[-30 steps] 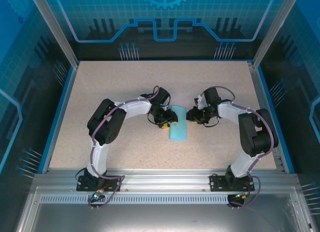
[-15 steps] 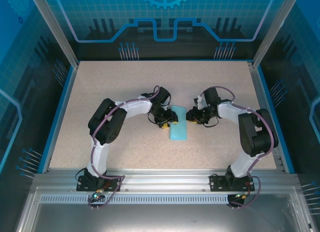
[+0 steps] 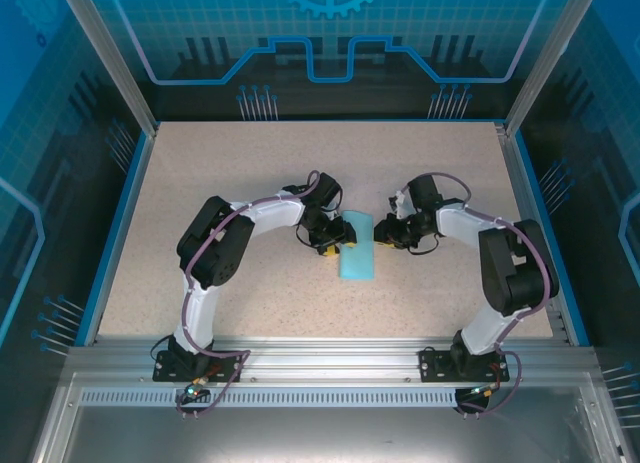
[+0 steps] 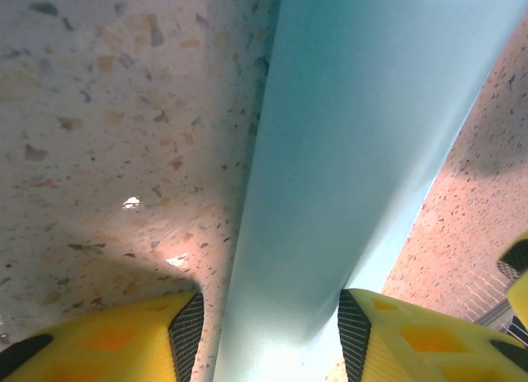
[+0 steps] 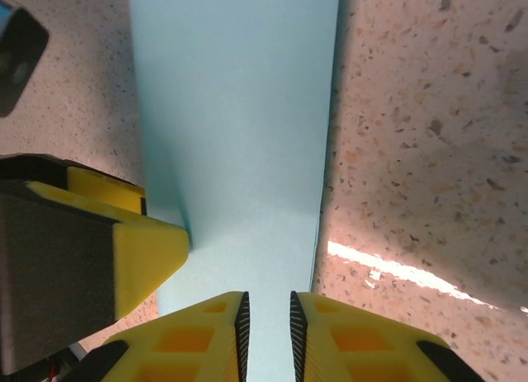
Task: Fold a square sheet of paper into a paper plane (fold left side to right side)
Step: First fold in half a square sheet of paper at the center of the table, then hold the square sheet of paper at the center of the table.
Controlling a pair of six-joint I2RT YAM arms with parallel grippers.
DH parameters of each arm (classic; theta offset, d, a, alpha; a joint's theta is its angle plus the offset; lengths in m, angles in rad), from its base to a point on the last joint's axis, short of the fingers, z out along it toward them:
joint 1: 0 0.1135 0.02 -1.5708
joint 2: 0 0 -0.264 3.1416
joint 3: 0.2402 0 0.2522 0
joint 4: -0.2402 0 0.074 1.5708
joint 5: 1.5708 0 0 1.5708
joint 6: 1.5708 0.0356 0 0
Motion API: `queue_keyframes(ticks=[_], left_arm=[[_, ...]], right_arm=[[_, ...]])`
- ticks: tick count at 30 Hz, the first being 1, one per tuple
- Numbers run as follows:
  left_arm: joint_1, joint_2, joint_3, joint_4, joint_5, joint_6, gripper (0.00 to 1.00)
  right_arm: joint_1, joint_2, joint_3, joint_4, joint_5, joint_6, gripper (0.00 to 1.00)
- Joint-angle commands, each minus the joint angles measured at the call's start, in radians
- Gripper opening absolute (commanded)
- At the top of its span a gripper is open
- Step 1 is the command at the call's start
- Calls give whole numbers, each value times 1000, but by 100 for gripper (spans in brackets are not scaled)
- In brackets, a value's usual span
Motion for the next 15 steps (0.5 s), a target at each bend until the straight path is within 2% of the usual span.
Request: queue_keyframes(ticks=[1, 8, 15], left_arm=[[-31, 86, -10, 19, -21, 23, 52], [-31, 87, -10, 21, -22, 21, 52], [-30, 87, -11, 19, -23, 22, 52]], right_arm=[[0, -49, -3, -25, 2, 8, 22], [27, 11, 8, -2, -55, 12, 15], [58, 87, 22, 22, -64, 19, 14]])
